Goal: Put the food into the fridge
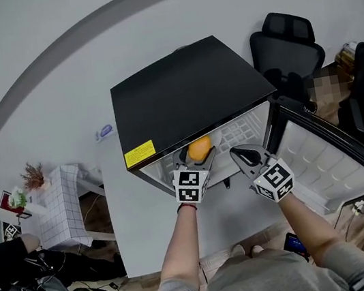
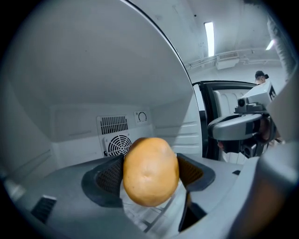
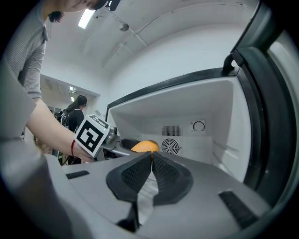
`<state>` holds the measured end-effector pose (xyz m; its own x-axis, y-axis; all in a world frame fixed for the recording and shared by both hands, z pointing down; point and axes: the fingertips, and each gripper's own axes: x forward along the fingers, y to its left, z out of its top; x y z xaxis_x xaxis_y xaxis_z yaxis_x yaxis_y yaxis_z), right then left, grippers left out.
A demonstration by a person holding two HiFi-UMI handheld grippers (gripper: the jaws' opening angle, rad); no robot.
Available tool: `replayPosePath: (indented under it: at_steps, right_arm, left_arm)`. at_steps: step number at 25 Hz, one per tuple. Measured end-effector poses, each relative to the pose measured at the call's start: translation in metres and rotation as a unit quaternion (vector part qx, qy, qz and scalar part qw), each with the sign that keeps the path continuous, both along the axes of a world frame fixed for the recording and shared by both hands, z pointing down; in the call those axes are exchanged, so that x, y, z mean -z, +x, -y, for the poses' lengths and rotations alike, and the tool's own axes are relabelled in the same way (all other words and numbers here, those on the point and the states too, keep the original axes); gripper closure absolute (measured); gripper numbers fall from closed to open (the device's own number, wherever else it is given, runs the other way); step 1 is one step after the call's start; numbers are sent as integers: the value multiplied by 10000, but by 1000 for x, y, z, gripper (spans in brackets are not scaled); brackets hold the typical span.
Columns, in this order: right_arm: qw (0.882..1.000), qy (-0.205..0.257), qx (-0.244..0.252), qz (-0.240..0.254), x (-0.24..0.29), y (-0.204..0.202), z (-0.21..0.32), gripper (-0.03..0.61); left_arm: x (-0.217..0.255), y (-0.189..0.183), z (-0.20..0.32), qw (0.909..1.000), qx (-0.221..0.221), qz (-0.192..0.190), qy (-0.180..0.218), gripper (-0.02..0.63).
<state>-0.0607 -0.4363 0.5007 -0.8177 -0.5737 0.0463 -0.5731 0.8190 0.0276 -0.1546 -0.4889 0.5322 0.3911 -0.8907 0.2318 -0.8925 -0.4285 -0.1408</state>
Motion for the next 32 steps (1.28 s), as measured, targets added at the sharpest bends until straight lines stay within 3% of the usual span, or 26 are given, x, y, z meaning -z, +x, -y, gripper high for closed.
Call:
replayPosePath:
  at_steps: [5,14,23,27,32]
  right_arm:
    - [10000,-31,-35,-35,-2,-1,0,566]
    - [9997,-89,-170,-176,-10,4,1,565]
    - [9995,-106,-279,-117,-5,4,1,565]
    - [9994,-94,-314,-139,-5,6,-1,565]
    - [9991,-92,-359,-181,-7,8,-2,566]
  left_arm:
    - [-6,-1,11,9999,-4,109,-86,250]
    - [-16,-1,41,9971,55,649,-389,250]
    - [-41,-3,52,9883,76,1000,-1153,250]
    - [-38,-4,60,9846,39,1274,-1197,250]
    - [-36,0,56,9857,-74,1289,-1081,247]
